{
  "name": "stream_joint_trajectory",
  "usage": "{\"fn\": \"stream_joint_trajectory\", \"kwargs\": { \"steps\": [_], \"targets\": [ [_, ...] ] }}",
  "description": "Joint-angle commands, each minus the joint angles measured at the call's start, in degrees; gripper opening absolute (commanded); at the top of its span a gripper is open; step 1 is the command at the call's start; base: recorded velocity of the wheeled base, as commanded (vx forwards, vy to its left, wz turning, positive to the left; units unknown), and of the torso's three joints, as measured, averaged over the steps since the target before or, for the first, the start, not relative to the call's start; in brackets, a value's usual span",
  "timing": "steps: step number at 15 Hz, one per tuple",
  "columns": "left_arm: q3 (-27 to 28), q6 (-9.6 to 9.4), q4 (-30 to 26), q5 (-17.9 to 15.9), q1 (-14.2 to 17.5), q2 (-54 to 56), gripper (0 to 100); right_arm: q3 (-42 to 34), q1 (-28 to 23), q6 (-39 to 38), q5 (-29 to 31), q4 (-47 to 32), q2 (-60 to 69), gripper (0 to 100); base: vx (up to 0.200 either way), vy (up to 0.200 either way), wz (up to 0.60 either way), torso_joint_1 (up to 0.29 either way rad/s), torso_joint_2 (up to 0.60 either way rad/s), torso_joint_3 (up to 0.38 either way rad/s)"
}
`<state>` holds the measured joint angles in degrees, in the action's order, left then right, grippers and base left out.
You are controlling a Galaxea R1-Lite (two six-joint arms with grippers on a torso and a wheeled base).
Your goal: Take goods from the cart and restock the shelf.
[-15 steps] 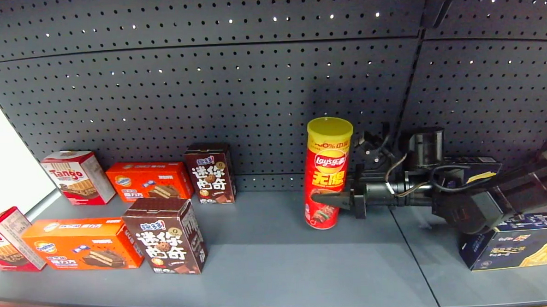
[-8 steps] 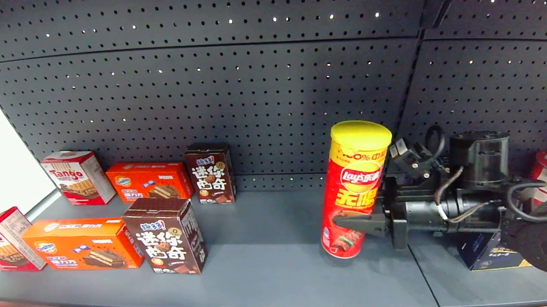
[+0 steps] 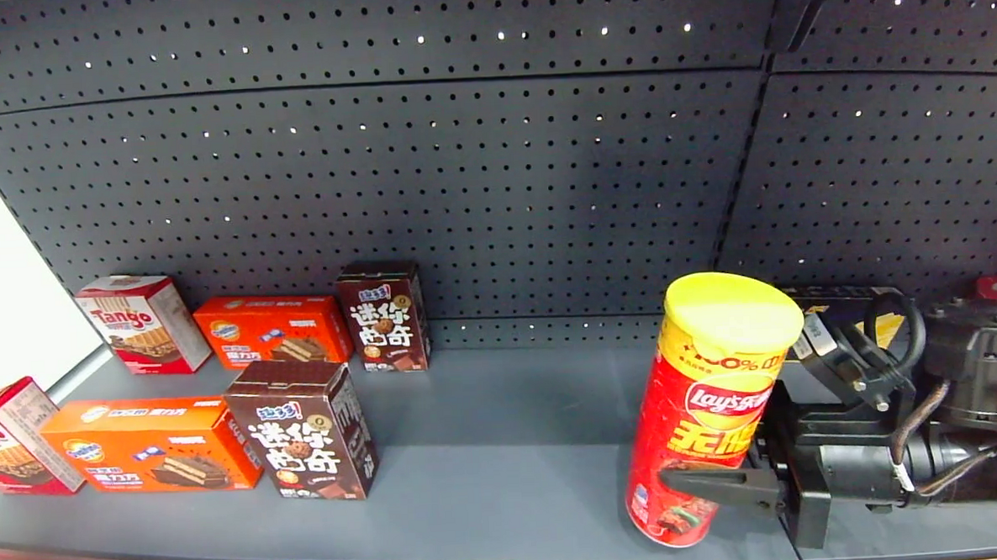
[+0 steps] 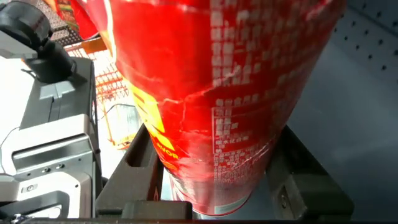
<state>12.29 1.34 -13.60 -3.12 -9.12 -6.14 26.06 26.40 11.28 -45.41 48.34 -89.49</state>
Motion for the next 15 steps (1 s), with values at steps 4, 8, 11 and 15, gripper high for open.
{"fn": "stream_joint_trajectory", "kwargs": {
  "steps": [4,8,11,15],
  "targets": [
    [-0.07,0.07,-0.11,0.04,0.07,-0.01,0,-2.86,-0.21,0.06,-0.03,5.01,-4.55,0,0.000,0.000,0.00,0.000,0.00,0.000],
    [-0.42,0.07,-0.11,0.13,0.07,-0.01,0,-1.37,-0.21,0.15,0.06,6.95,-8.59,0,0.000,0.000,0.00,0.000,0.00,0.000],
    [-0.69,0.07,-0.11,0.13,-0.02,-0.01,0,0.92,-0.13,0.06,0.06,6.95,-10.88,0,0.000,0.000,0.00,0.000,0.00,0.000],
    [-1.30,-0.11,-0.11,0.13,0.07,-0.01,0,3.64,0.84,-0.03,0.15,6.95,-13.52,0,0.000,0.000,0.00,0.000,0.00,0.000]
  ]
}}
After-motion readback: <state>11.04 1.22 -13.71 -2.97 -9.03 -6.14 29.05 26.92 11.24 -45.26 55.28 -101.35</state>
